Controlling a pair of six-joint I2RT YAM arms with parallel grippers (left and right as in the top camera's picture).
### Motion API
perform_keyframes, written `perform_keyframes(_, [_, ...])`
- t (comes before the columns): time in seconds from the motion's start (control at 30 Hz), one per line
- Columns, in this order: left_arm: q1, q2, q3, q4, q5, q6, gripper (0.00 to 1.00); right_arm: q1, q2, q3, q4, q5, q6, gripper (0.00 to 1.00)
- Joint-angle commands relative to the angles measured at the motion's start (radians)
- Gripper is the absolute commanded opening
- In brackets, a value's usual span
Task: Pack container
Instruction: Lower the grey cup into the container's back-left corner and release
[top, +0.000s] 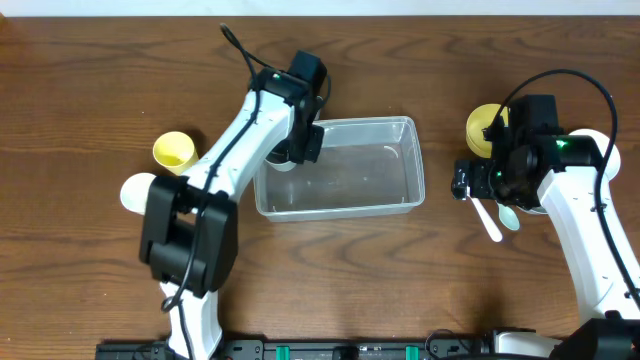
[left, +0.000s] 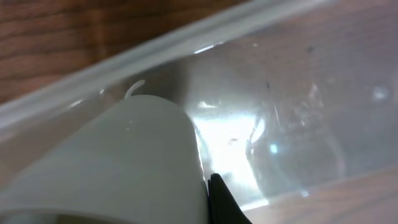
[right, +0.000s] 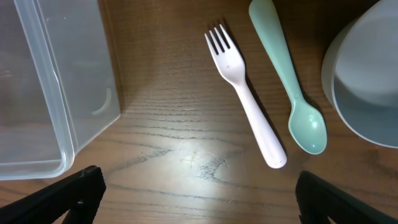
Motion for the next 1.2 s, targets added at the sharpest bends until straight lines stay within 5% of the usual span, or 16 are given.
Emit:
perform_keyframes(0.0, [0.003, 0.034, -0.003, 0.01, -0.009, 0.034, 0.06, -0.01, 0.003, 0.017, -0.006, -0.003, -0.008, 0.99])
perform_keyframes(0.1, [0.005, 0.052, -0.003, 0.018, -0.009, 0.037, 0.08, -0.01, 0.003, 0.017, -0.01, -0.002, -0.008, 0.99])
perform_keyframes(0.33, [0.029, 0.055, -0.003, 0.027, -0.024, 0.043, 0.39, -0.01, 0.003, 0.017, -0.014, 0.012, -0.008, 0.99])
perform_keyframes(0.6, [0.031, -0.02, 0.06, -0.038, -0.028, 0.043, 0.49, -0.01, 0.003, 0.017, -0.013, 0.012, -0.007, 0.99])
perform_keyframes(0.9, [0.053, -0.301, 0.171, -0.063, -0.12, 0.084, 0.63, -0.01, 0.003, 0.017, -0.013, 0.012, -0.008, 0.99])
perform_keyframes(1.17, [0.251, -0.381, 0.158, -0.114, -0.214, -0.017, 0.64, -0.01, 0.003, 0.017, -0.013, 0.012, -0.007, 0.99])
